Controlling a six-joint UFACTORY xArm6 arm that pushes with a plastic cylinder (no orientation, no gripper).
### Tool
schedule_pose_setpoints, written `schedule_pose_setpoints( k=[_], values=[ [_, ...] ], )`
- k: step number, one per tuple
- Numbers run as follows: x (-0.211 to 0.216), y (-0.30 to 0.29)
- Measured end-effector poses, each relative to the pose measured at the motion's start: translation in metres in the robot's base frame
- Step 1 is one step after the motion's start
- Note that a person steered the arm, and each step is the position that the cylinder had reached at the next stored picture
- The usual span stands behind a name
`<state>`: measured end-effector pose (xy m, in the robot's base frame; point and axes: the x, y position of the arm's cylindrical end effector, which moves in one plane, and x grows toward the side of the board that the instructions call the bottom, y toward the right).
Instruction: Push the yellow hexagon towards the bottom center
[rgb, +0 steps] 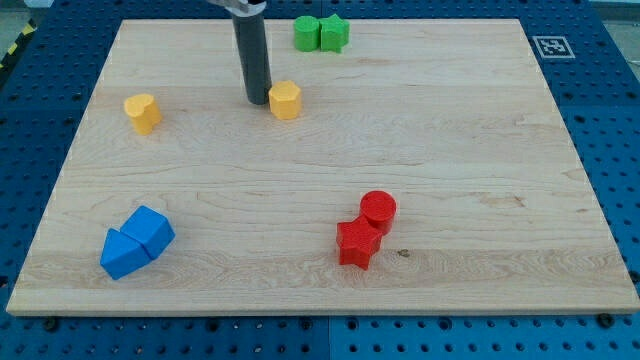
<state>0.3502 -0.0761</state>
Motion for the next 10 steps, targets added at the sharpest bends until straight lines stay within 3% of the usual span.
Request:
schedule_pose_setpoints(
  k=[4,7,10],
  values=[
    [-0.004,0.115],
    [-0.019,0.072],
    [0.058,0.091]
  ],
)
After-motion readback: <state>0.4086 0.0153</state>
